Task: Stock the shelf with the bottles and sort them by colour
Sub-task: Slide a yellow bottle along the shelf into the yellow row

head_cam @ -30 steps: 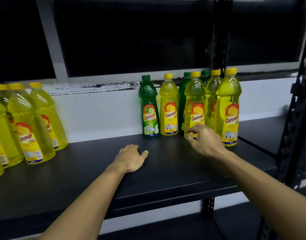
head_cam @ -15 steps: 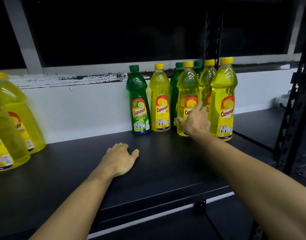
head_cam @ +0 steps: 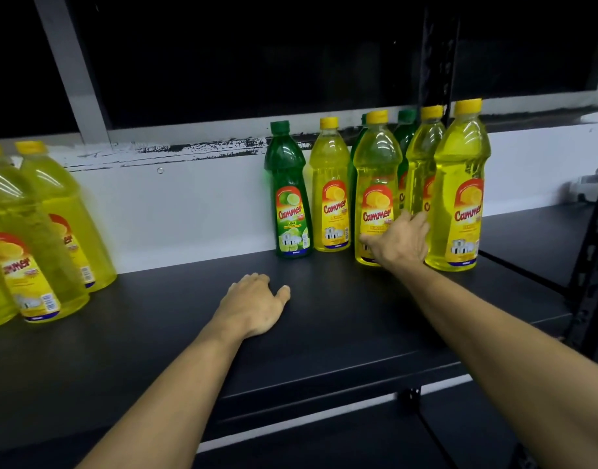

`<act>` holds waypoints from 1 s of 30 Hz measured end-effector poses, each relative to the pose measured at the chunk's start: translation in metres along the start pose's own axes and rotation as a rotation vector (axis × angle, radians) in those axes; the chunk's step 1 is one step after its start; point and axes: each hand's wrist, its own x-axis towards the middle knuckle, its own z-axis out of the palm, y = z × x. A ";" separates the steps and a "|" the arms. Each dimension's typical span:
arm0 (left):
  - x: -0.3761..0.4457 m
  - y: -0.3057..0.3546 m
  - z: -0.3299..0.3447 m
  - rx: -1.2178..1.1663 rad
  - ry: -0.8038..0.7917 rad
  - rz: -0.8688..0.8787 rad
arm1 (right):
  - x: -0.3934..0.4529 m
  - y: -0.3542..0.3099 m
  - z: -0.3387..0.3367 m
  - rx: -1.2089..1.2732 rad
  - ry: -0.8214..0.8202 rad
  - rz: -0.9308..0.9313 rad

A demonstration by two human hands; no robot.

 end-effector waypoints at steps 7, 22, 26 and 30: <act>-0.002 0.000 -0.005 0.002 -0.051 0.019 | 0.005 0.008 -0.007 0.234 -0.193 0.013; -0.042 -0.062 -0.028 -0.066 -0.084 0.072 | -0.051 0.002 -0.032 0.559 -0.702 -0.246; -0.065 -0.095 -0.043 -0.027 -0.019 -0.008 | -0.076 -0.005 -0.030 0.593 -0.751 -0.244; -0.083 -0.126 -0.056 0.000 0.026 -0.107 | -0.099 -0.019 -0.028 0.576 -0.800 -0.302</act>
